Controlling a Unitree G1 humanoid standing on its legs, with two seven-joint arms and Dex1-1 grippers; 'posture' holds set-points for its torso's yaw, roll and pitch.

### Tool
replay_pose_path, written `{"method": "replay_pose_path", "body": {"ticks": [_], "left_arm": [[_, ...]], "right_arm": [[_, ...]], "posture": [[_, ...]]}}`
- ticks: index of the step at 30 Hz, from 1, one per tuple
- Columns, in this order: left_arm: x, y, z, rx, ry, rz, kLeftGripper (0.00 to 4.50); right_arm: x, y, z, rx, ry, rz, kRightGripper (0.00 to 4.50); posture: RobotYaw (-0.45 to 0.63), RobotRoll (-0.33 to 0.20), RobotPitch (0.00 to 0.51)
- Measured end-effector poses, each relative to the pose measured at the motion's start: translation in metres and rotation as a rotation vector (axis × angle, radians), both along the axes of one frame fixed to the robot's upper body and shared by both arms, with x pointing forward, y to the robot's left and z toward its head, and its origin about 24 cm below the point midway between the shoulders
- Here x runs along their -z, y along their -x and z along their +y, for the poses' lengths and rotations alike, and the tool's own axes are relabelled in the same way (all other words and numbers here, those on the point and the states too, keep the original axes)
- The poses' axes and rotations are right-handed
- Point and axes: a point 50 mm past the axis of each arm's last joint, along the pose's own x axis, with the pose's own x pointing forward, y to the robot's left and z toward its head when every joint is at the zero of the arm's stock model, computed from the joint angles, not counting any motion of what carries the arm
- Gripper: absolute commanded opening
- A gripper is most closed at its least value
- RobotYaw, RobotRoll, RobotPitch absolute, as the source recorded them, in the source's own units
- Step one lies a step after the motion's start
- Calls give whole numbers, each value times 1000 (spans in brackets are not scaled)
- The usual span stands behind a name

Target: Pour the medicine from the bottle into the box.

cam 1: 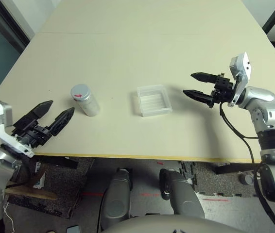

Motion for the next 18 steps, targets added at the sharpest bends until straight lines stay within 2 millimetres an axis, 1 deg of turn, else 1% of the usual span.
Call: {"method": "replay_pose_path", "body": {"ticks": [3, 10, 14, 18], "left_arm": [[7, -3, 2, -5, -23, 10, 4462], [12, -15, 1, 17, -68, -36, 4462], [20, -20, 0, 23, -77, -38, 4462], [23, -25, -1, 28, -67, -87, 4462]], "right_arm": [[0, 0, 0, 7, -1, -2, 4468], [1, 2, -1, 26, -3, -7, 4468], [-1, 3, -1, 35, -4, -23, 4468], [-1, 4, -2, 49, -7, -27, 4468]], "posture": [[111, 0, 209], [83, 0, 200], [67, 0, 198], [59, 0, 199]]}}
